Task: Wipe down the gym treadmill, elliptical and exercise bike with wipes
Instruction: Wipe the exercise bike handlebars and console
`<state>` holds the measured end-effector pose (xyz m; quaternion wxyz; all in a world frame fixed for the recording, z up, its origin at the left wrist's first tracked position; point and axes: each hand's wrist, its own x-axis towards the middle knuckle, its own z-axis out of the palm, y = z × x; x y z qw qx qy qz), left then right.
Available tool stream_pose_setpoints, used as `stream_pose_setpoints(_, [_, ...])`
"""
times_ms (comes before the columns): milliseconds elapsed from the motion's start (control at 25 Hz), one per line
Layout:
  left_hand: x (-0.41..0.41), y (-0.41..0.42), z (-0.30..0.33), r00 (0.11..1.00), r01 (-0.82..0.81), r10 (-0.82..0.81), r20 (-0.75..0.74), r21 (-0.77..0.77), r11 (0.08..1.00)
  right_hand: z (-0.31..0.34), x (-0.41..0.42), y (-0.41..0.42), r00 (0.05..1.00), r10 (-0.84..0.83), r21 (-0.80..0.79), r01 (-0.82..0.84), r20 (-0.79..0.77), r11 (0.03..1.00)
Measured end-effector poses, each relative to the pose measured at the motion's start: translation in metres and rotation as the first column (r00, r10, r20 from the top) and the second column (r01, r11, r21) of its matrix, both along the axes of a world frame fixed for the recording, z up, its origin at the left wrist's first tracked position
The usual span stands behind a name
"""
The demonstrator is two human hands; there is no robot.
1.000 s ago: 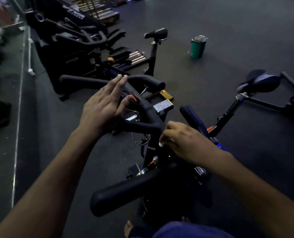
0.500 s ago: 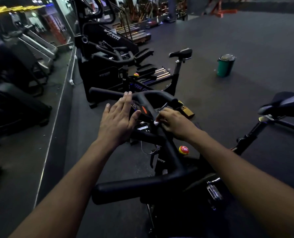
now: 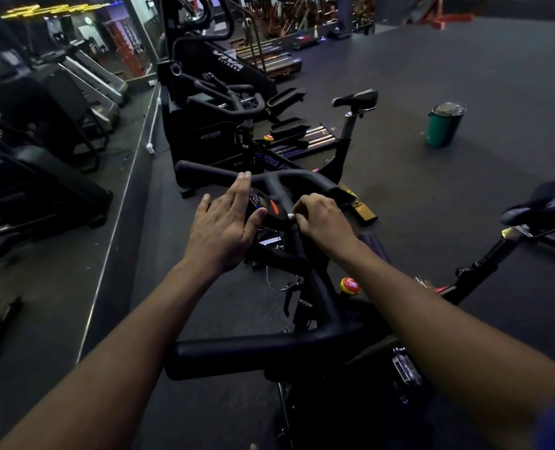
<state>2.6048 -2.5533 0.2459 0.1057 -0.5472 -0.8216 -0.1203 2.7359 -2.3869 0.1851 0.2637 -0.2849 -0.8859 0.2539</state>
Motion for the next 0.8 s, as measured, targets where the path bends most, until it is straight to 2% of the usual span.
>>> stream_pose_setpoints(80, [0.0, 0.0, 0.0, 1.0, -0.001, 0.001, 0.001, 0.006, 1.0, 0.002, -0.018, 0.013, 1.0, -0.007, -0.042, 0.008, 0.021, 0.999])
stream_pose_setpoints(320, [-0.002, -0.001, -0.001, 1.0, 0.016, -0.017, 0.013, 0.028, 0.999, 0.022, -0.046, 0.033, 0.975, 0.091, -0.029, -0.087, 0.203, 0.996])
stream_pose_setpoints(600, [-0.003, 0.001, -0.003, 1.0, 0.013, -0.012, -0.019, 0.048, 0.999, 0.02, 0.021, -0.016, 0.982, 0.13, 0.179, -0.153, 0.134, 0.972])
stream_pose_setpoints(720, [-0.003, 0.0, -0.001, 1.0, 0.011, -0.01, -0.022, 0.036, 0.999, 0.016, 0.049, -0.04, 0.975, 0.203, 0.178, -0.217, 0.095, 0.96])
stream_pose_setpoints(800, [-0.001, -0.001, -0.001, 1.0, 0.012, -0.011, -0.028, 0.019, 1.0, 0.014, 0.065, -0.046, 0.966, 0.229, 0.136, -0.245, 0.123, 0.96])
